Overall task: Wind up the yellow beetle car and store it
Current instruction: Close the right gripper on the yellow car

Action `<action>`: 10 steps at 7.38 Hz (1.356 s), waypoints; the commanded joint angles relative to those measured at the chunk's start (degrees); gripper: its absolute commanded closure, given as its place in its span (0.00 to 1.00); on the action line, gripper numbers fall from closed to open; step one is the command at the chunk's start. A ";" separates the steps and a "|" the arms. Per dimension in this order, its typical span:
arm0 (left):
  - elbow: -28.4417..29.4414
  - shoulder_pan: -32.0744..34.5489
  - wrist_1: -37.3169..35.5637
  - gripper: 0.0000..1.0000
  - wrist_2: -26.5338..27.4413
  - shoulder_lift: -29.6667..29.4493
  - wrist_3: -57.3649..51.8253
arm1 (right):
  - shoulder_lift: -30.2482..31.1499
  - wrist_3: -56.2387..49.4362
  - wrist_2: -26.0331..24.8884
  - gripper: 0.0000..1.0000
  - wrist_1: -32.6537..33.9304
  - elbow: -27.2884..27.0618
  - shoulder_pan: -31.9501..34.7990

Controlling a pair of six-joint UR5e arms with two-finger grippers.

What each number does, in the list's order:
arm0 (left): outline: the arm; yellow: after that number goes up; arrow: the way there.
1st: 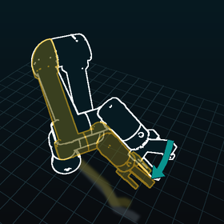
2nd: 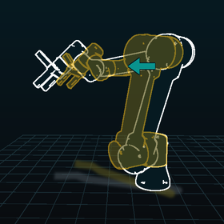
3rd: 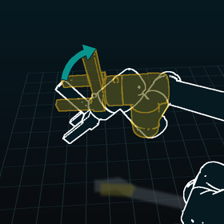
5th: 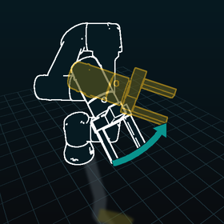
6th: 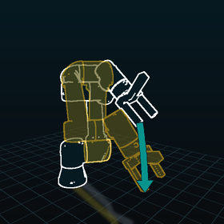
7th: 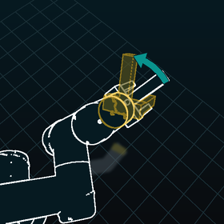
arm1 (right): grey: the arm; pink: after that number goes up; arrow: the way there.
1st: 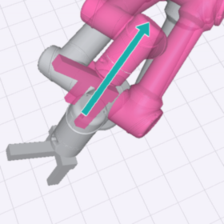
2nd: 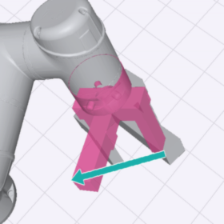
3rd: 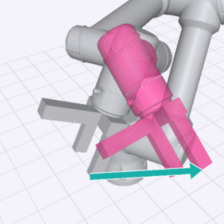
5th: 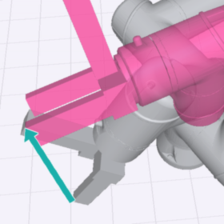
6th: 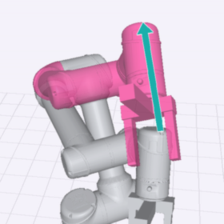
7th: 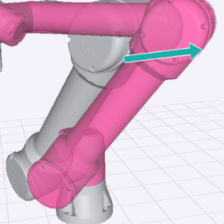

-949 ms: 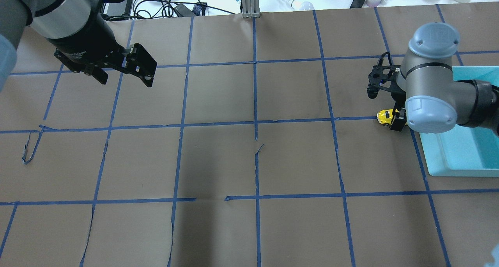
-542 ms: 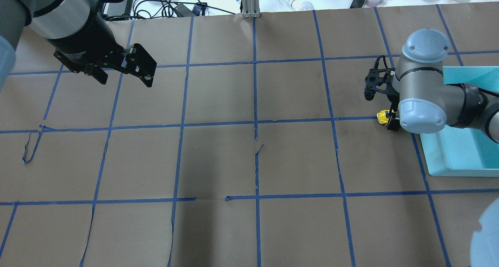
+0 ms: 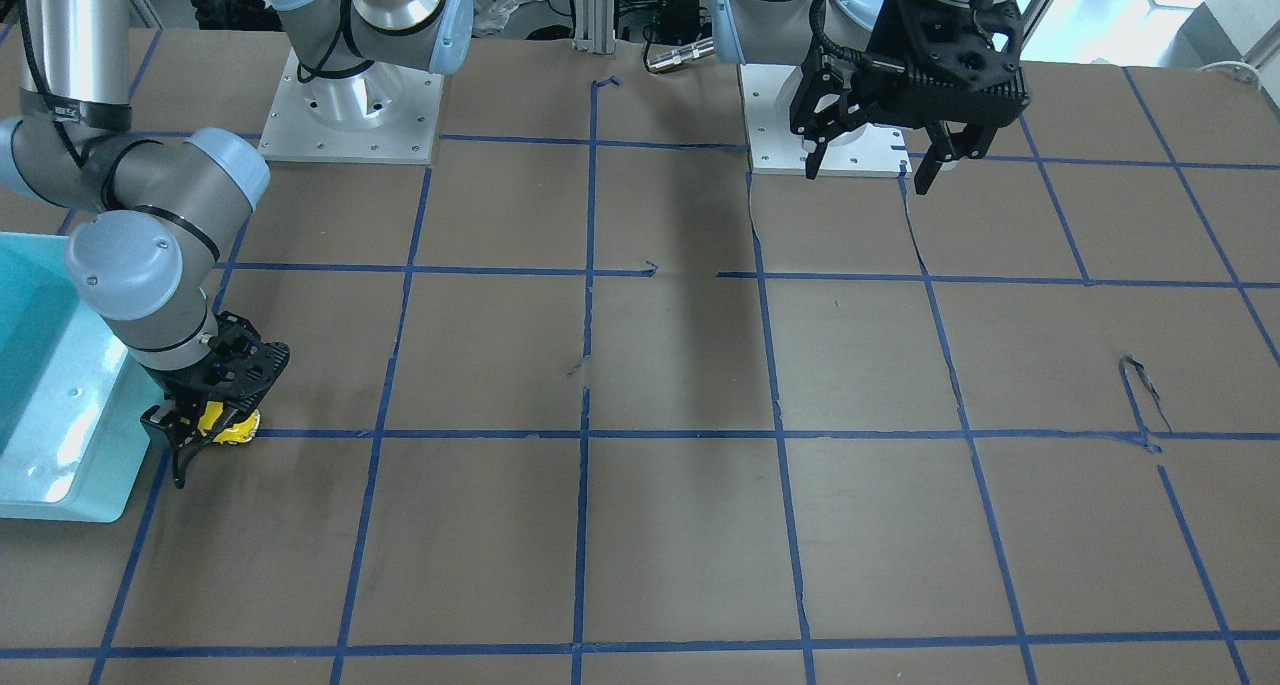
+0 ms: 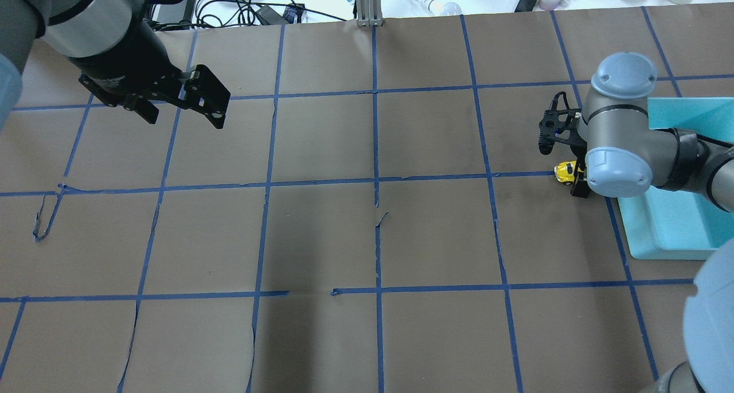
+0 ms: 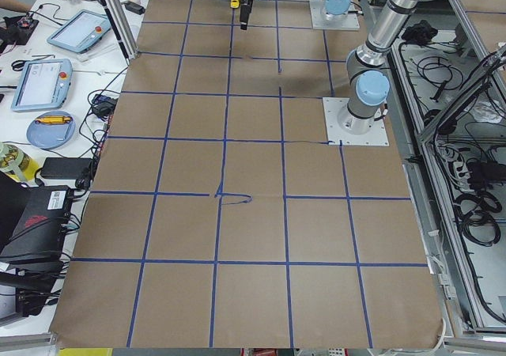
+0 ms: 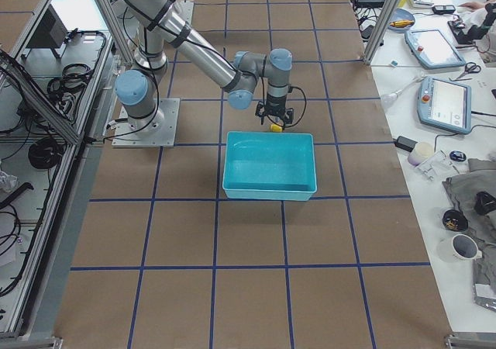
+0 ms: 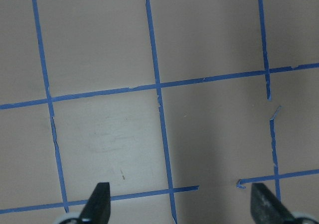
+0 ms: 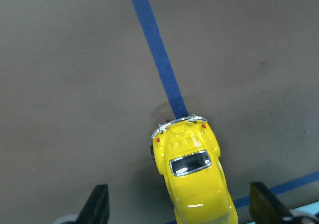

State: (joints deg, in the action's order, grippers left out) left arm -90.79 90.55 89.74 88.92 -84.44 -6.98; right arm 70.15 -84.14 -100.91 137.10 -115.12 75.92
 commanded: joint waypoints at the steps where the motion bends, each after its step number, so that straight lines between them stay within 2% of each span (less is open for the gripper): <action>1: 0.00 -0.03 0.00 0.00 0.11 0.15 -0.06 | -1.59 -1.88 0.27 0.04 0.10 0.60 -0.07; 2: 0.00 -0.11 0.00 0.00 0.11 0.15 -0.06 | -1.86 -1.99 0.27 0.11 0.10 0.51 -0.07; 3: 0.00 -0.11 0.00 0.00 0.11 0.15 -0.06 | -1.95 -1.90 -0.60 0.38 0.01 0.77 -0.07; 4: 0.09 -0.20 0.00 0.00 0.29 0.24 -0.06 | -1.86 -2.25 -0.61 0.75 0.10 0.86 -0.16; 5: 0.09 -0.20 0.00 0.00 0.38 0.33 -0.06 | -1.52 -4.51 -0.43 1.00 0.01 1.56 0.01; 7: 0.09 -0.20 0.00 0.00 0.38 0.42 -0.06 | -0.81 -4.54 0.44 1.00 -1.12 3.23 1.49; 9: 0.09 -0.29 0.09 0.00 0.55 0.51 -0.06 | -0.02 -2.71 0.19 1.00 -1.57 6.82 8.50; 10: 0.09 -0.29 0.09 0.00 0.55 0.59 -0.06 | 1.72 -1.65 0.18 1.00 -6.53 9.63 10.54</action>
State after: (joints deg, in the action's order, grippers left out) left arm -90.70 90.28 89.79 89.45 -83.93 -7.03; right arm 70.33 -87.15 -100.66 134.52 -108.61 83.11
